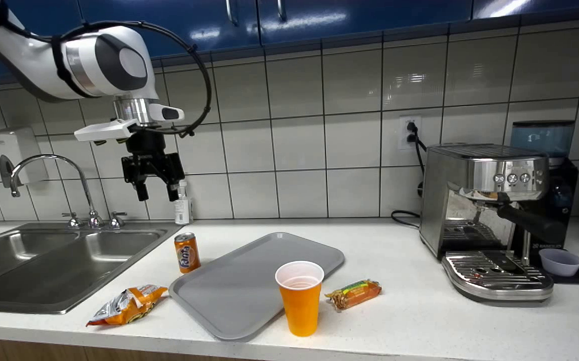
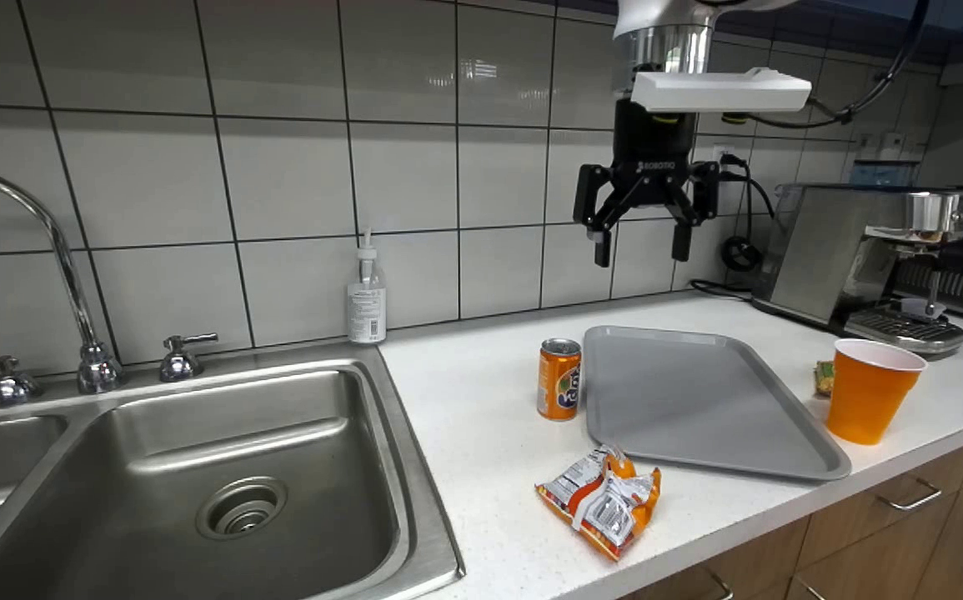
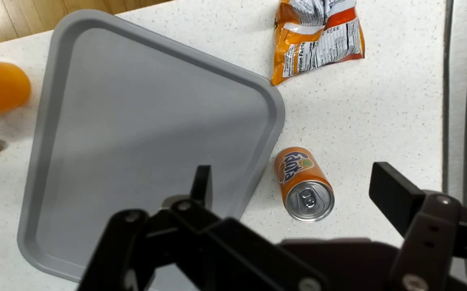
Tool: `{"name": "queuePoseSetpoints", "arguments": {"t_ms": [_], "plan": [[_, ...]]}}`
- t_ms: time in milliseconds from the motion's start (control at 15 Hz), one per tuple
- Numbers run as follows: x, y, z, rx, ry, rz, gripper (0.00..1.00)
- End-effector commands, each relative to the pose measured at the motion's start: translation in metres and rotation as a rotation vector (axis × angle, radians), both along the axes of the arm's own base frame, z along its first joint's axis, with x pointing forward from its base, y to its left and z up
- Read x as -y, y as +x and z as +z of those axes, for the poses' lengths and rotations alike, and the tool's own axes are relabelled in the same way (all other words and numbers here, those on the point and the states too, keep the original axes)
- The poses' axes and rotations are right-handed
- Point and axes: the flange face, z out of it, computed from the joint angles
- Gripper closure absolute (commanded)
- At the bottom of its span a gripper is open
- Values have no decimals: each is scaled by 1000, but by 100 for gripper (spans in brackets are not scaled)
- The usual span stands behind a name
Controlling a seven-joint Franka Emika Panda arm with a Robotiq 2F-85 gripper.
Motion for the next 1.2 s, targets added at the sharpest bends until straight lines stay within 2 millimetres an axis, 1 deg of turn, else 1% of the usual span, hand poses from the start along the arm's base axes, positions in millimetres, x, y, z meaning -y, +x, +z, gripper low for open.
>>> {"name": "queuePoseSetpoints", "arguments": {"t_ms": [0, 267, 333, 467, 1133], "plan": [[-4, 16, -4, -2, -16, -16, 0], [-3, 25, -11, -15, -24, -37, 0], [-2, 15, -12, -19, -1, -14, 0], [-1, 16, -16, -26, -2, -17, 0], [-1, 16, -16, -27, -2, -17, 0]]}}
